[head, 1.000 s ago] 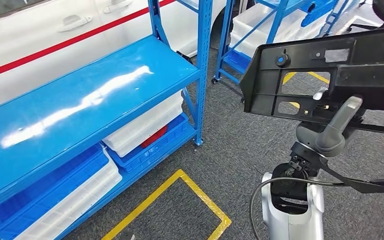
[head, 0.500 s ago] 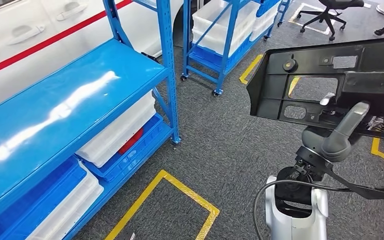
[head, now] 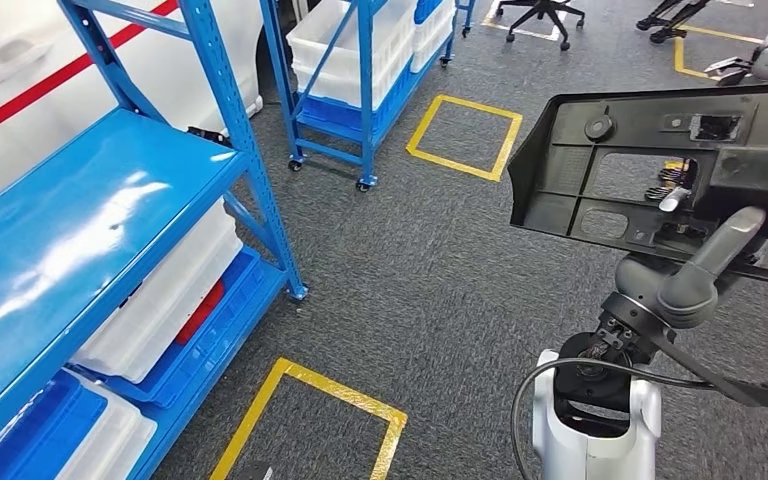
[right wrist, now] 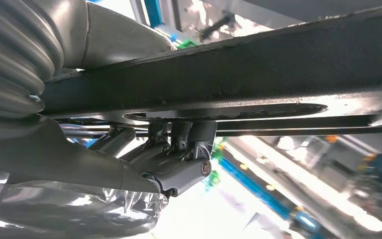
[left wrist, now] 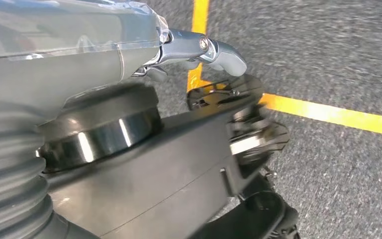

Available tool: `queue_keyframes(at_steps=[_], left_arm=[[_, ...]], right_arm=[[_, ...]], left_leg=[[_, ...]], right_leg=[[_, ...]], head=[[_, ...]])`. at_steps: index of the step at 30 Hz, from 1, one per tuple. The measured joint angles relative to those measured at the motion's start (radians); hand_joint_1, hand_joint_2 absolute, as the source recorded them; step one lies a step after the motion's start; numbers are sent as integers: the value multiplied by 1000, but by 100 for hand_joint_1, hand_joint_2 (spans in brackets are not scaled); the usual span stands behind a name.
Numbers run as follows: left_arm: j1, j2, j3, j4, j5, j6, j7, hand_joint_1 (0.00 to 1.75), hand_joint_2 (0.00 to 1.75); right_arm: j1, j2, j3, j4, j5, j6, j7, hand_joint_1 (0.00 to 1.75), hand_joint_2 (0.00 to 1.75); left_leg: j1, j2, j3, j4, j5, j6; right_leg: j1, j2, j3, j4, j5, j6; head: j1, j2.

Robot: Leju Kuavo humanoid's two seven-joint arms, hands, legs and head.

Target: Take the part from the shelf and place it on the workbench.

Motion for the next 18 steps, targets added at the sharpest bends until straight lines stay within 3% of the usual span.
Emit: queue_keyframes(at_steps=[2, 4, 5, 6, 8, 10, 11, 12, 13, 15, 17, 18], left_arm=[[0, 1, 0, 0, -2, -2, 0, 0, 175], [-3, 1, -2, 0, -4, -3, -1, 0, 175], [-5, 1, -2, 0, -5, -3, -3, 0, 175], [-7, 1, -2, 0, -5, -3, -6, 0, 175], [-8, 2, -2, 0, -5, -4, -10, 0, 175], [-5, 2, -3, 0, -4, -7, -11, 0, 175], [-5, 3, -3, 0, -4, -8, -11, 0, 175], [-6, 3, -3, 0, -4, -9, -11, 0, 175], [-7, 3, -3, 0, -4, -10, -11, 0, 175], [-9, 3, -3, 0, -3, -11, -11, 0, 175], [-9, 2, -3, 0, -2, -13, -12, 0, 175], [-10, 2, -3, 0, -2, -14, -13, 0, 175]], right_arm=[[2, 2, -4, -7, 1, 0, 0, 175, 175], [9, 2, -9, -19, 6, 2, 0, 175, 175], [11, 3, -13, -24, 9, 3, 0, 175, 175], [12, 3, -16, -29, 13, 5, -1, 175, 175], [11, 3, -20, -35, 19, 8, -1, 175, 175], [12, 3, -22, -36, 21, 10, -1, 175, 175], [13, 3, -24, -36, 23, 10, -1, 175, 175], [13, 3, -26, -37, 24, 9, -1, 175, 175], [12, 3, -28, -39, 25, 9, -1, 175, 175], [8, 5, -29, -46, 27, 7, -1, 175, 175], [3, 6, -31, -52, 28, 4, -1, 175, 175], [1, 7, -32, -55, 28, 3, -1, 175, 175]], left_leg=[[-1, -30, 16, -43, 8, 5], [-4, -5, 19, -51, 15, 17], [-3, 8, 21, -57, 20, 25], [-2, 23, 23, -63, 24, 32], [-5, 53, 25, -70, 26, 40], [-10, 86, 24, -70, 25, 42], [-12, 103, 24, -70, 24, 42], [-13, 118, 24, -69, 22, 41], [-13, 132, 27, -69, 20, 39], [-17, 155, 33, -69, 15, 32], [-21, 172, 38, -69, 10, 22], [-22, 182, 41, -71, 9, 17]], right_leg=[[-4, 24, -9, 3, 3, 15], [-9, 40, -17, 1, 8, 30], [-8, 25, -21, 8, 3, 35], [-6, -5, -35, 35, -14, 38], [-2, -75, -89, 144, -74, 42], [-4, -103, -146, 260, -119, 48], [-6, -107, -153, 276, -117, 49], [-7, -113, -136, 250, -97, 49], [-7, -124, -99, 187, -66, 47], [-1, -168, -20, 47, -21, 36], [8, -187, 9, -7, -13, 21], [10, -175, 8, -8, -11, 16]], head=[[0, 0], [0, 0], [0, 0], [0, 0], [0, 0], [0, 0], [0, 0], [0, 0], [0, 0], [0, 0], [0, 0], [0, 0]])
